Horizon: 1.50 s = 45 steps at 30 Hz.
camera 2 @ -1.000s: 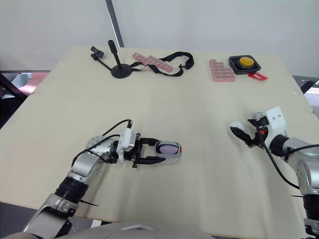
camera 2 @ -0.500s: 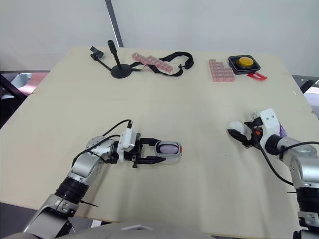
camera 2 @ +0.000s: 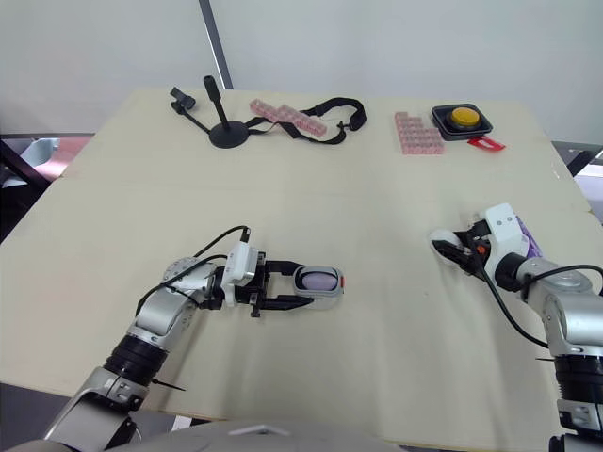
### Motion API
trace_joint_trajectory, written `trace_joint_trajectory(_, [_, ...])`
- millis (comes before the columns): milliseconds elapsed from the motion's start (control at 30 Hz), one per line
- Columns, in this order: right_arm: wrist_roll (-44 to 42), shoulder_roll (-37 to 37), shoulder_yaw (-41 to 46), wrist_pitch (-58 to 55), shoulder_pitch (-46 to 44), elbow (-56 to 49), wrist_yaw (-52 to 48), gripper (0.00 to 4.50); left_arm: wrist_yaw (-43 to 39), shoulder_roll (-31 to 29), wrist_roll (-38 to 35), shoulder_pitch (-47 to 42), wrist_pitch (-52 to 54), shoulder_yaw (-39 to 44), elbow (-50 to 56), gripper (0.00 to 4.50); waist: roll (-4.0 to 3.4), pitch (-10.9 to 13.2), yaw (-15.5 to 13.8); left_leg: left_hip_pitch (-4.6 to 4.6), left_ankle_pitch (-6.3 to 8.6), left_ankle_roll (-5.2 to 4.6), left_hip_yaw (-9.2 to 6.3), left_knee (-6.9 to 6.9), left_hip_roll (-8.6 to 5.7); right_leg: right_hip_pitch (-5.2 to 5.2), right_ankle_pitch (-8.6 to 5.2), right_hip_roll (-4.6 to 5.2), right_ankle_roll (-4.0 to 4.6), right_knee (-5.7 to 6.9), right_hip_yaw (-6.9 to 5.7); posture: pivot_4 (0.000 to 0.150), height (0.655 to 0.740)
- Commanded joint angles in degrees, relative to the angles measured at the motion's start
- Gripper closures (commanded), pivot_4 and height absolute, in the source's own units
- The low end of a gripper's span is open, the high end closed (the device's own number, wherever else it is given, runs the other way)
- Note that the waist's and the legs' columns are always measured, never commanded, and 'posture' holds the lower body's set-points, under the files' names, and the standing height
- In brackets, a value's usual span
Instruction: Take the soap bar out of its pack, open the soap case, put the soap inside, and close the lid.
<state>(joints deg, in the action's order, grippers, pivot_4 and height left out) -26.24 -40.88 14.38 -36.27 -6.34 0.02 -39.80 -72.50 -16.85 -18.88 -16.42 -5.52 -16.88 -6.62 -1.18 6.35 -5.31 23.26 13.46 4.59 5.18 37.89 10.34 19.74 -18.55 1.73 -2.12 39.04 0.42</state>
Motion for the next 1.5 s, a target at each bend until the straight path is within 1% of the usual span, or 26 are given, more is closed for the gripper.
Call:
trace_joint_trajectory(33, [-0.05, -0.52, 0.99, -0.03, -0.21, -2.42, 0.08, 2.54, 0.17, -0.03, -0.66, 0.02, -0.27, 0.17, 2.21, 2.61, 0.00, 0.00, 0.01, 0.00, 0.00, 0.00, 0.00, 0.00, 0.00, 0.00, 0.00, 0.00, 0.00, 0.00, 0.00, 0.150, 0.7343])
trace_joint_trajectory(300, [0.91, -1.15, 0.83, 1.73, 1.04, -3.56, -0.73, 2.54, 0.33, -0.05, -0.62, 0.03, -0.16, 0.15, 2.23, 2.61, 0.00, 0.00, -0.08, 0.00, 0.00, 0.00, 0.00, 0.00, 0.00, 0.00, 0.00, 0.00, 0.00, -0.01, 0.00, 0.150, 0.7343])
trace_joint_trajectory(433, [-0.16, -3.34, 0.98, 4.45, -0.98, -6.16, -5.71, 2.54, 0.31, -0.14, -0.62, -0.03, -0.20, 0.18, 2.18, 2.61, -0.01, 0.01, -0.01, 0.02, 0.00, 0.00, 0.01, 0.00, 0.00, 0.01, 0.00, 0.01, 0.00, -0.02, 0.01, 0.150, 0.7343])
trace_joint_trajectory(567, [-4.58, -5.61, -0.03, 4.17, -3.90, -12.45, -13.27, 2.54, -0.03, -0.30, -0.68, -0.29, -0.22, 0.24, 1.90, 2.61, -0.02, 0.01, 0.32, 0.02, 0.00, 0.00, 0.02, -0.01, 0.02, 0.01, 0.00, -0.03, 0.00, -0.04, 0.04, 0.150, 0.7343])
trace_joint_trajectory(700, [-7.59, -6.47, -2.95, 2.03, -6.16, -19.41, -16.51, 2.54, -0.29, -0.16, -0.50, -0.99, -0.57, 0.47, 0.69, 2.61, -0.01, 0.01, 0.10, -0.01, 0.01, -0.01, 0.01, 0.00, 0.09, 0.00, 0.00, -0.08, 0.00, 0.01, 0.01, 0.150, 0.7343])
trace_joint_trajectory(900, [-13.09, -5.66, -9.29, -5.05, -11.87, -29.84, -15.76, 2.54, 0.06, 0.18, -0.42, -1.25, -0.48, 0.56, 0.44, 2.61, -0.02, 0.01, -0.13, -0.02, 0.00, -0.01, 0.01, 0.01, 0.09, 0.05, 0.00, -0.06, 0.00, 0.07, 0.03, 0.150, 0.7343])
trace_joint_trajectory(1100, [-17.80, -4.81, -13.93, -13.61, -16.73, -35.49, -11.92, 2.54, 0.66, 0.39, 0.04, -1.20, -0.69, 0.76, -0.24, 2.61, -0.02, 0.01, -0.64, -0.03, 0.00, 0.00, 0.01, 0.01, 0.10, 0.05, 0.00, -0.06, 0.00, 0.07, 0.05, 0.150, 0.7343])
trace_joint_trajectory(1233, [-17.70, -4.36, -17.57, -16.25, -18.88, -36.86, -10.39, 2.54, 1.12, 0.93, 0.05, -1.93, -0.63, 0.84, -0.96, 2.61, -0.02, 0.01, -0.98, -0.04, 0.00, 0.01, 0.02, 0.01, 0.10, 0.05, 0.00, -0.07, 0.00, 0.09, 0.07, 0.150, 0.7343])
trace_joint_trajectory(1500, [-15.95, -5.60, -22.88, -16.56, -19.36, -38.09, -11.24, 2.54, 1.28, 1.15, 0.29, -2.03, -0.77, 0.57, -1.32, 2.61, -0.02, 0.01, -1.53, 0.00, 0.01, 0.05, 0.03, 0.00, 0.08, 0.09, 0.00, -0.09, 0.00, 0.08, 0.09, 0.150, 0.7343])
